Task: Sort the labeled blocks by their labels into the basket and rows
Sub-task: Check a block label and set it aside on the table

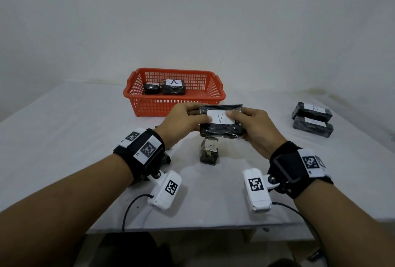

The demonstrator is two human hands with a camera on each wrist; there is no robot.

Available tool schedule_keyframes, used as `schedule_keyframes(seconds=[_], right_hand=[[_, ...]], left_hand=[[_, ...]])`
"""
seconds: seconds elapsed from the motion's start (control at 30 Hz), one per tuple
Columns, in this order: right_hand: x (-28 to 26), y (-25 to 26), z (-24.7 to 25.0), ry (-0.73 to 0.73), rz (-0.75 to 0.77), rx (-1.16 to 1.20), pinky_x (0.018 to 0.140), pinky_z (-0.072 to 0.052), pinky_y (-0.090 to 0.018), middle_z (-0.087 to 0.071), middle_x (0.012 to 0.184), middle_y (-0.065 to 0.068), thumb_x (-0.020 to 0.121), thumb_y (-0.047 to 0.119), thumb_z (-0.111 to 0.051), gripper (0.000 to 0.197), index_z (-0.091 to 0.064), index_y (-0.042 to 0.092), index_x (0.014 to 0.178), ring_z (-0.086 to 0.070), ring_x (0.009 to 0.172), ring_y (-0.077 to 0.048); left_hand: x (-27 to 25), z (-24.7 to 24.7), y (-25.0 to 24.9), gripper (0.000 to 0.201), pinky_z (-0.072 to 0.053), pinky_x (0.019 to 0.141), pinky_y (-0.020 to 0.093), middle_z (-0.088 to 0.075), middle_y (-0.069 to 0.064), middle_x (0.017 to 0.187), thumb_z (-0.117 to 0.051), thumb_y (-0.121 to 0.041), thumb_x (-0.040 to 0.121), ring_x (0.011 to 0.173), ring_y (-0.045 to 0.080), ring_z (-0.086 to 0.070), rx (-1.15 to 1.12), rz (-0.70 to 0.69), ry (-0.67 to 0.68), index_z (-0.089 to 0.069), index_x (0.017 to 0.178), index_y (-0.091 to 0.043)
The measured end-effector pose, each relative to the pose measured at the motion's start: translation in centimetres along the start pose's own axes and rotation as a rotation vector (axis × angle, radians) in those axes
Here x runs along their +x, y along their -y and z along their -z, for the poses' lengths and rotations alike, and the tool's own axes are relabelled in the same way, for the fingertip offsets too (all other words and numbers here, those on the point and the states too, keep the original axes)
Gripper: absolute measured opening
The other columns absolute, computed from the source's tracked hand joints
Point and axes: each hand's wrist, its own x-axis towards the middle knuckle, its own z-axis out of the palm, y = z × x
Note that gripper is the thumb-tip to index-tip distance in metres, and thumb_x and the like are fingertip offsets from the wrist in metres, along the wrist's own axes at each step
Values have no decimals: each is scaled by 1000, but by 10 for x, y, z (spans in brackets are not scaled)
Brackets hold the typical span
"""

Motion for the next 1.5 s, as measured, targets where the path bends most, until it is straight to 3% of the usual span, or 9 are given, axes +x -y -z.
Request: schedule_keyframes(seconds=[0.1,0.3,0.43,0.6,0.93,1.07,1.2,1.33,1.5], right_hand=[[-1,-2,1,77,-19,29,89,-61,-44,-77,114,-18,91,4,-72,35,-67,1,125,-75,102,-32],[-2,1,2,35,12,-15,56,-54,-21,-79,99,-14,90,-4,-71,32,-68,0,121,-75,73,-17],[0,0,4,103,-22,15,82,-61,-37,-75,115,-24,90,-8,-66,37,-65,-2,126,-73,97,-32],[-1,1,5,86,-14,-3,89,-62,-41,-74,116,-26,89,-13,-61,38,-66,-2,125,-73,100,-35],[-4,5,3,1,-6,25,42,-44,-13,-70,77,-7,101,8,-61,23,-68,-8,116,-62,47,-4],[-3,4,2,-5,11,-28,42,-42,-12,-64,67,-3,100,7,-62,17,-69,-6,107,-58,45,-4],[-4,2,1,27,-5,-8,58,-55,-22,-75,93,-15,97,10,-66,19,-72,-2,112,-70,73,-19],[-4,3,4,4,69,-82,45,-43,-9,-70,61,9,98,2,-64,14,-70,-3,110,-60,47,1],[-3,11,4,59,123,-112,49,-47,-12,-70,65,6,97,6,-67,14,-72,2,110,-62,50,-1]], left_hand=[[1,2,1,23,-63,90,40,-77,16,111,-70,4,92,103,32,-75,19,-27,-30,-72,112,-7],[0,-1,0,46,-62,87,34,-76,12,118,-77,4,85,107,25,-75,54,-23,36,-66,128,-7],[2,1,2,48,-62,88,33,-77,9,113,-79,8,81,104,23,-75,97,-19,4,-67,125,-6],[2,1,3,42,-62,89,37,-76,14,117,-74,5,87,106,28,-75,35,9,29,-66,127,-5],[1,1,2,38,-63,82,35,-74,18,116,-71,5,90,100,29,-75,44,21,35,-65,127,0],[0,-1,1,27,-64,85,40,-73,21,118,-63,2,97,106,33,-75,6,25,6,-66,124,3],[0,2,2,25,-64,86,42,-76,19,114,-65,2,96,105,31,-76,49,19,-33,-69,120,-2],[-3,0,-3,43,-65,84,42,-71,19,120,-68,6,92,107,34,-73,-2,23,-14,-63,131,-12],[-1,5,-5,42,-63,82,30,-77,4,108,-74,6,86,97,20,-75,154,-64,-11,-75,121,-18]])
